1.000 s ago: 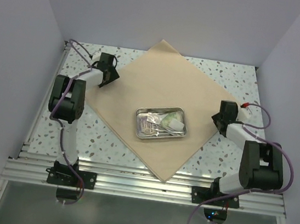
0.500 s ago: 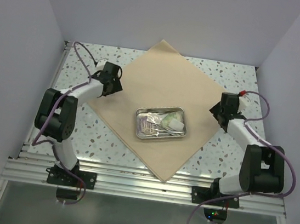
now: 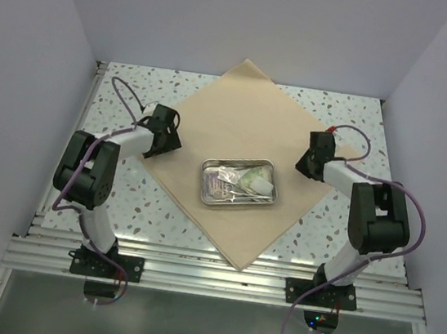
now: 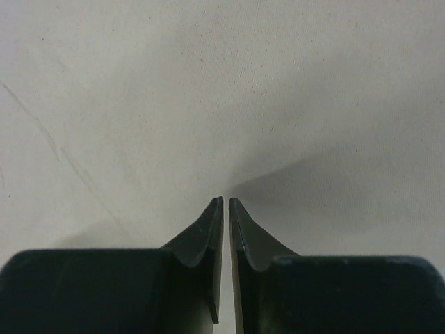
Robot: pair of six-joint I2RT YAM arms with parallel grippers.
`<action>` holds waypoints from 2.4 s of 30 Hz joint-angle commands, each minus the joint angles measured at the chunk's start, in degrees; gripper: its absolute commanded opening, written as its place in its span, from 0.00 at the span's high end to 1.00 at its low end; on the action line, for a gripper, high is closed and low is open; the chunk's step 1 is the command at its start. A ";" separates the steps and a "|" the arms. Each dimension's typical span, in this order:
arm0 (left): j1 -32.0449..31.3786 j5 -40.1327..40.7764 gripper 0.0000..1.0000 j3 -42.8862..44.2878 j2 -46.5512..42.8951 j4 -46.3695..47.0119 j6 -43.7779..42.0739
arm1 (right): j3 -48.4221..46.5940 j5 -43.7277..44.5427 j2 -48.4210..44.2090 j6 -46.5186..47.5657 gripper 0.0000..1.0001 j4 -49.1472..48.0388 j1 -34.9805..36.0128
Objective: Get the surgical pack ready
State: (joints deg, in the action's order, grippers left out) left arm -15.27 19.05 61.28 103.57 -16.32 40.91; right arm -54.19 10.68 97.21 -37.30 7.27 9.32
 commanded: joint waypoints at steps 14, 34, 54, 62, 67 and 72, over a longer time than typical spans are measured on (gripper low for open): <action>7.44 -6.13 0.20 9.03 12.70 1.82 -0.91 | -16.54 0.66 18.18 -2.43 0.95 3.62 -0.80; 0.68 -15.61 0.08 -11.88 -13.90 17.81 -3.28 | -2.69 -10.58 -6.94 12.33 0.47 2.58 9.39; -1.52 -18.17 0.09 -15.92 -16.82 18.77 -7.33 | -4.07 -8.31 1.67 10.85 0.82 4.25 13.71; -1.52 -17.82 0.09 -16.01 -17.09 18.60 -8.30 | -4.34 -5.23 1.58 7.86 0.96 3.54 13.71; -1.52 -18.70 0.09 -16.10 -16.91 19.39 -8.04 | -5.66 -3.56 2.37 7.59 0.95 4.77 13.71; -1.61 -18.78 0.09 -16.45 -17.52 19.48 -8.30 | -6.98 -1.37 -0.08 9.43 0.53 7.49 13.62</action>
State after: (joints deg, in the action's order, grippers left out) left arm -16.69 0.99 45.34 86.98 0.49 34.22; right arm -58.70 6.17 99.07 -28.64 13.06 23.18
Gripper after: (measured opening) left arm 0.907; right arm 0.437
